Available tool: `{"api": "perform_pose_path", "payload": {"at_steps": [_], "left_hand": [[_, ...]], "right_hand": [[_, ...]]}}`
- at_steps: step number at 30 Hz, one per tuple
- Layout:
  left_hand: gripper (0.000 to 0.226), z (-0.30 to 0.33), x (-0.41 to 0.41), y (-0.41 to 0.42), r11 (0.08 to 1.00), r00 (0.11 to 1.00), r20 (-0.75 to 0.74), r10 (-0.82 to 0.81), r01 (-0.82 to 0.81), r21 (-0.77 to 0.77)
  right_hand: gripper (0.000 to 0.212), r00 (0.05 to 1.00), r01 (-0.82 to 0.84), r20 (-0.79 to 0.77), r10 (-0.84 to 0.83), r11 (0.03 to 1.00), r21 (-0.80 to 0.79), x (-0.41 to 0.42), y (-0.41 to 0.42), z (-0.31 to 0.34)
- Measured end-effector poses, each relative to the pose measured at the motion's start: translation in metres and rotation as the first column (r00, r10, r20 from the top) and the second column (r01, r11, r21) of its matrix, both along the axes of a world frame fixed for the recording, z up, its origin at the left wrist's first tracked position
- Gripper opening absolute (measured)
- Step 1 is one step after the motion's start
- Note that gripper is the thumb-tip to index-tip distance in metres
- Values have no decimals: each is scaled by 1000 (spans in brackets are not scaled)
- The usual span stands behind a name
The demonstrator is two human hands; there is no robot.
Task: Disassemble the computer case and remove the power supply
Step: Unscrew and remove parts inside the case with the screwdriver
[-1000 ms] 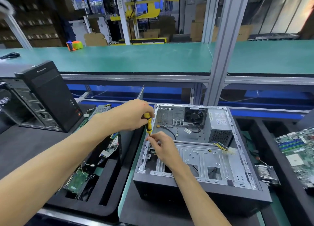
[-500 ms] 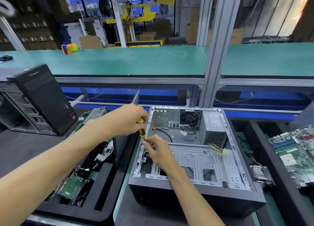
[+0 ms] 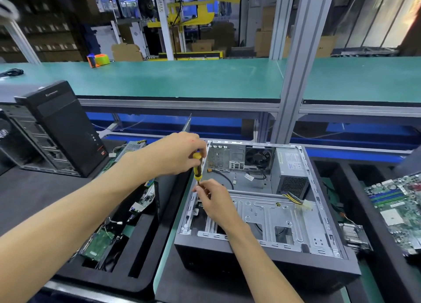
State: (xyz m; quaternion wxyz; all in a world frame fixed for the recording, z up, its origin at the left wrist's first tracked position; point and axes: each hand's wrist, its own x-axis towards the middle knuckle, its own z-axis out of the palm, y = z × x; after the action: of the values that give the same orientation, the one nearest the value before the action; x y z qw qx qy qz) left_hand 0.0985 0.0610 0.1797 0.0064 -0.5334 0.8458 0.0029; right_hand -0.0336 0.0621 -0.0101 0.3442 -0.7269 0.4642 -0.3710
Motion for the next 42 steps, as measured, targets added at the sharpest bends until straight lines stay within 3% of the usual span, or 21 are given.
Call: {"api": "perform_pose_path", "payload": {"at_steps": [5,8,10,12,14,20,26,34,36,39,42], "left_hand": [[49,-5,-13,-1,955,912,360,198,-97,-281],[51,-8,-12,2,953,940,289,181,-95,-288],[36,-7,-8,4,992,990,139,33,-16,-125],[35,-3,-6,5,996,997,16,-71,70,56],[35,-1,-6,3,992,997,0,-81,80,96],[19,1,-5,-2,1000,999,36,-12,11,29],[47,-8,-10,-7,985,956,278,89,-44,-164],[67,-22,-10,-4,927,918,325,226,-101,-360],[51,-21,-5,-2,956,956,256,142,-65,-287],[33,-11,1,3,999,999,19,-38,37,28],[18,-6,0,3,998,998,45,-32,30,63]], "right_hand": [[24,1000,-23,-17,23,1000,7,-1,2,3],[24,1000,-25,-4,25,999,21,-1,2,3],[24,1000,-14,-5,14,1000,23,-2,2,3],[25,1000,-10,-11,10,1000,20,-1,1,3],[25,1000,-13,-13,13,1000,22,-2,1,3],[19,999,-37,23,36,999,30,-2,3,3],[6,997,-57,48,55,998,36,-3,4,1],[12,997,-65,47,62,996,63,-2,1,-3],[10,997,-66,55,62,996,68,-2,0,-3],[5,996,-67,64,62,995,73,-2,0,-4],[9,996,-68,63,64,996,65,-1,0,-3]]}}
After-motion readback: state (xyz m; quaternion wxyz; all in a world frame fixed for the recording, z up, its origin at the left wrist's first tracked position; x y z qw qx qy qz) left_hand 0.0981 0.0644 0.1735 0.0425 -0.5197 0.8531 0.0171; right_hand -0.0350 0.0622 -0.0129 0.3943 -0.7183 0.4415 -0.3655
